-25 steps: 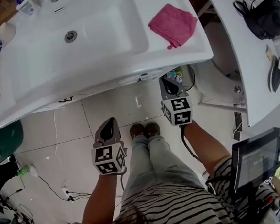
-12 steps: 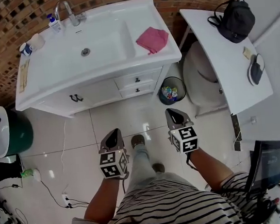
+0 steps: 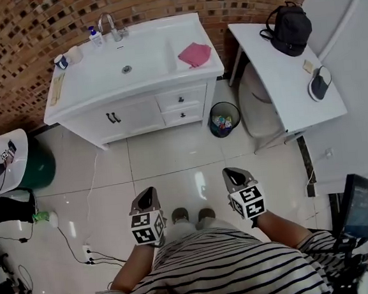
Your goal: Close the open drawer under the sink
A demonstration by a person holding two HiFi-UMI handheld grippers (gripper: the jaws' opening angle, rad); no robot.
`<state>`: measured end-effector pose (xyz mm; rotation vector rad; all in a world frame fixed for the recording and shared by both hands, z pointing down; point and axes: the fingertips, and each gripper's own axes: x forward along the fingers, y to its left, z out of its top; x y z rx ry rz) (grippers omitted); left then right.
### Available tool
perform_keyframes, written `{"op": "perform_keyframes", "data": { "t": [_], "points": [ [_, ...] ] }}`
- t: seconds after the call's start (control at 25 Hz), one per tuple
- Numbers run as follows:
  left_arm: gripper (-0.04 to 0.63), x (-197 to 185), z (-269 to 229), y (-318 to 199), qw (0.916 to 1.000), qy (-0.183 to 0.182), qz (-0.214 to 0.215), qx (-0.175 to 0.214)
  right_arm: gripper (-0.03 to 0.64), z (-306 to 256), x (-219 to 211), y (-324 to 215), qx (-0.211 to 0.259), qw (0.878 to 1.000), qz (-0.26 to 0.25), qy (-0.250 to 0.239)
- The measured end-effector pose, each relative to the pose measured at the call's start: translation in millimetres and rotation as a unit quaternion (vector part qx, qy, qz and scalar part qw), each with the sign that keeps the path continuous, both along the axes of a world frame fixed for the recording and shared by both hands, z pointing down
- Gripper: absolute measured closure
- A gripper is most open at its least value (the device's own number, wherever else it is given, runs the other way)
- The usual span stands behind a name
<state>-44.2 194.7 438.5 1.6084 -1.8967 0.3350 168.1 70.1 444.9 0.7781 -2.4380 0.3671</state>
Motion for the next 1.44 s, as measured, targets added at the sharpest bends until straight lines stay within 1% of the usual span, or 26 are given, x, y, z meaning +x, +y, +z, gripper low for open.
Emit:
{"op": "perform_keyframes", "data": {
  "t": [0.16, 0.24, 0.36, 0.44, 0.56, 0.72, 0.96, 1.16, 1.44],
  "points": [
    [0.583, -26.1, 9.0, 48.9, 0.9998, 0.004, -0.021, -0.005, 0.617, 6.2, -13.3, 36.9, 0.005, 1.0, -0.003, 0.008],
    [0.583, -22.9, 11.6, 63.8, 0.9996, -0.001, -0.022, -0.015, 0.617, 5.5, -11.7, 45.9, -0.001, 1.0, -0.005, 0.009],
    [0.583, -12.9, 10.9, 76.8, 0.9997, -0.002, -0.015, -0.021, 0.617, 6.7, -9.3, 56.7, -0.002, 0.999, -0.022, 0.023],
    [0.583, -13.4, 13.3, 79.8, 0.9997, -0.002, -0.009, -0.022, 0.617, 11.2, -12.0, 59.6, 0.003, 0.999, -0.027, 0.036],
    [0.583, -21.6, 18.7, 85.8, 0.9997, -0.001, -0.001, -0.023, 0.617, 12.1, -21.1, 65.8, 0.006, 0.999, -0.023, 0.039],
    [0.583, -31.3, 18.8, 89.6, 0.9997, 0.0, 0.002, -0.024, 0.617, 1.8, -33.6, 68.9, 0.016, 0.999, -0.02, 0.034],
    [0.583, -27.5, 16.0, 86.0, 0.9997, 0.003, 0.007, -0.024, 0.617, -9.1, -39.9, 60.4, 0.015, 1.0, -0.004, 0.021],
    [0.583, -26.4, 10.7, 82.7, 0.9996, 0.003, 0.014, -0.023, 0.617, -16.0, -41.6, 58.5, 0.014, 1.0, 0.004, 0.021],
    [0.583, -31.1, 5.8, 85.3, 0.9998, 0.006, 0.009, -0.015, 0.617, -21.8, -51.3, 64.4, 0.017, 1.0, 0.0, 0.016]
  ]
}}
